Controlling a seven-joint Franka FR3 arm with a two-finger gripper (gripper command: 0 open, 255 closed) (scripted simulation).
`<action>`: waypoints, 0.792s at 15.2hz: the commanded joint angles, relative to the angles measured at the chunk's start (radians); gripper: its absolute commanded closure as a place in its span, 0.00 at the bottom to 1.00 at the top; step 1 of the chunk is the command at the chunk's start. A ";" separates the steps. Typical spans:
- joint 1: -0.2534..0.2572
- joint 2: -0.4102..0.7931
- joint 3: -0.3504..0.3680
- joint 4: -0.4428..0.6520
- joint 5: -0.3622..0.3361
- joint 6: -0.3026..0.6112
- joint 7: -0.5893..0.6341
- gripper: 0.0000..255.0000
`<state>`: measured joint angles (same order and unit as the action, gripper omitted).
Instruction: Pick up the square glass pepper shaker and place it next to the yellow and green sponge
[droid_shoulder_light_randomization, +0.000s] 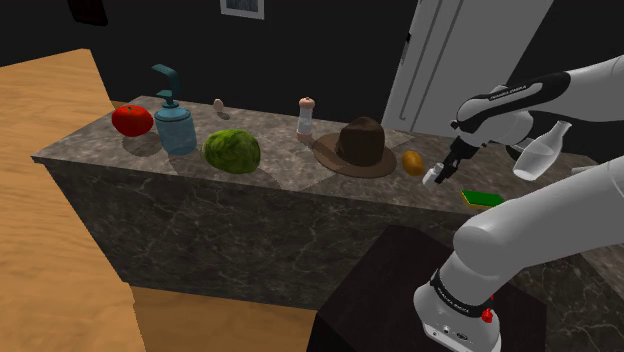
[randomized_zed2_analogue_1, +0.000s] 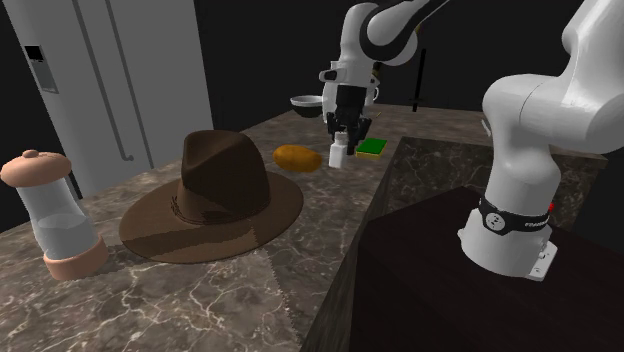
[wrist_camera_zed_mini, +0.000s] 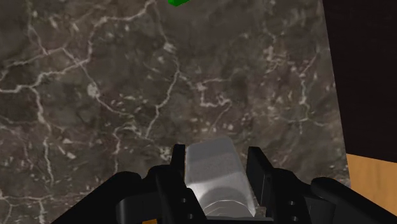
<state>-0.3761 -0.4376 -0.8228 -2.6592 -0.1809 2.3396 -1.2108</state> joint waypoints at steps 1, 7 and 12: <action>0.000 0.000 0.000 -0.001 0.000 0.001 0.000 1.00; 0.000 0.000 0.000 -0.001 0.000 0.001 0.000 0.00; -0.030 -0.055 0.035 0.032 -0.021 -0.085 0.020 0.00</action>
<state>-0.3952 -0.4725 -0.8001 -2.6400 -0.1942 2.2894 -1.1973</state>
